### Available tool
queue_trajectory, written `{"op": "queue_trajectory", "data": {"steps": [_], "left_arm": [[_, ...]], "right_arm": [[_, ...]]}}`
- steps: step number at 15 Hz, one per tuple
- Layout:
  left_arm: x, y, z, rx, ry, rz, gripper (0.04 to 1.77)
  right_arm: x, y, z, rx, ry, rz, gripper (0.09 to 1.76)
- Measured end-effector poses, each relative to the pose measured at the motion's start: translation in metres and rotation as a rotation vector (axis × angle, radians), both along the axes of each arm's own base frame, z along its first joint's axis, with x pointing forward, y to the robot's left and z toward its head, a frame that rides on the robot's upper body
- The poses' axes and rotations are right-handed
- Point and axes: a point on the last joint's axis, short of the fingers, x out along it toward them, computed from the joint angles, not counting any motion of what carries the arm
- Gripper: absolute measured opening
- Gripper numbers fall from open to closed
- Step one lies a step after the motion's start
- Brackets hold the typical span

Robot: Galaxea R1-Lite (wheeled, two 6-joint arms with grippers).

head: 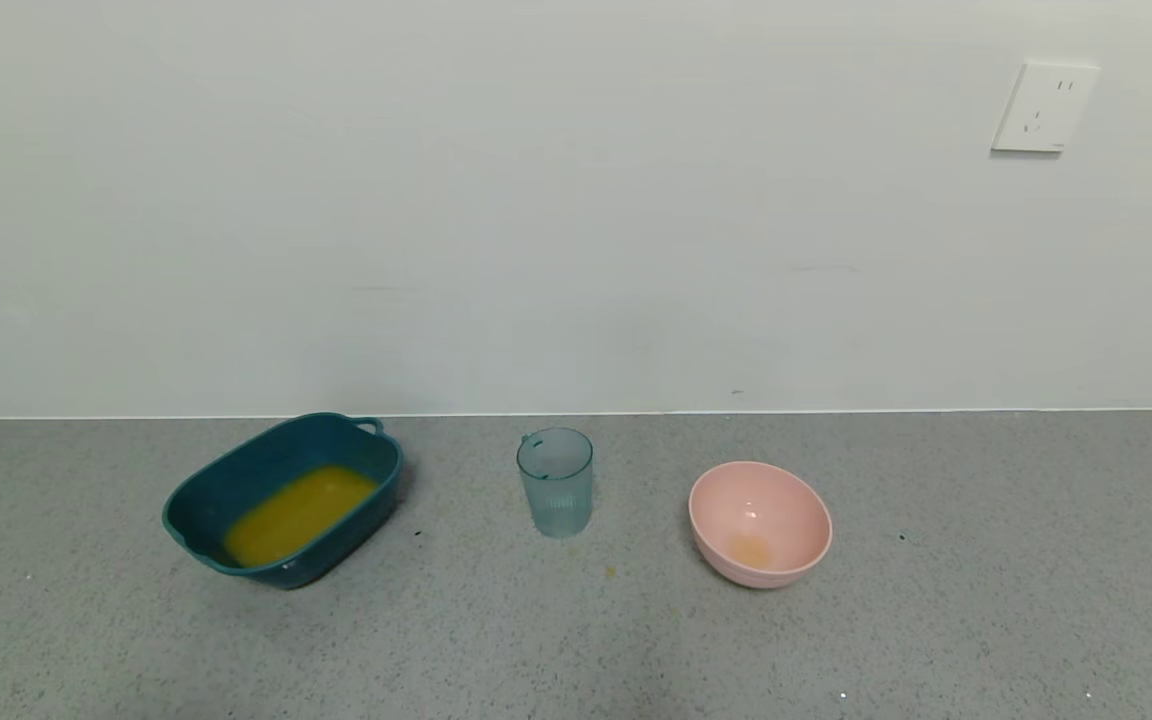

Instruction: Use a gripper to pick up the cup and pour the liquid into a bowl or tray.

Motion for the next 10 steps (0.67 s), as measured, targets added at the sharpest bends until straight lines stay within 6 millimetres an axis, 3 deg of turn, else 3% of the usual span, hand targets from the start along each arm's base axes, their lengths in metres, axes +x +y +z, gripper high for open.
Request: {"op": "queue_trajectory", "data": {"steps": [6,10], "left_arm": [[-0.034,0.0,-0.015,-0.008,-0.112,0.057,1.72],[-0.05,-0.001,-0.04,-0.018,-0.179,0.045,1.72]], "right_arm": [[0.0,0.0,0.0,0.0,0.0,0.0,1.71],[0.0,0.0,0.0,0.0,0.0,0.0,1.71]]}}
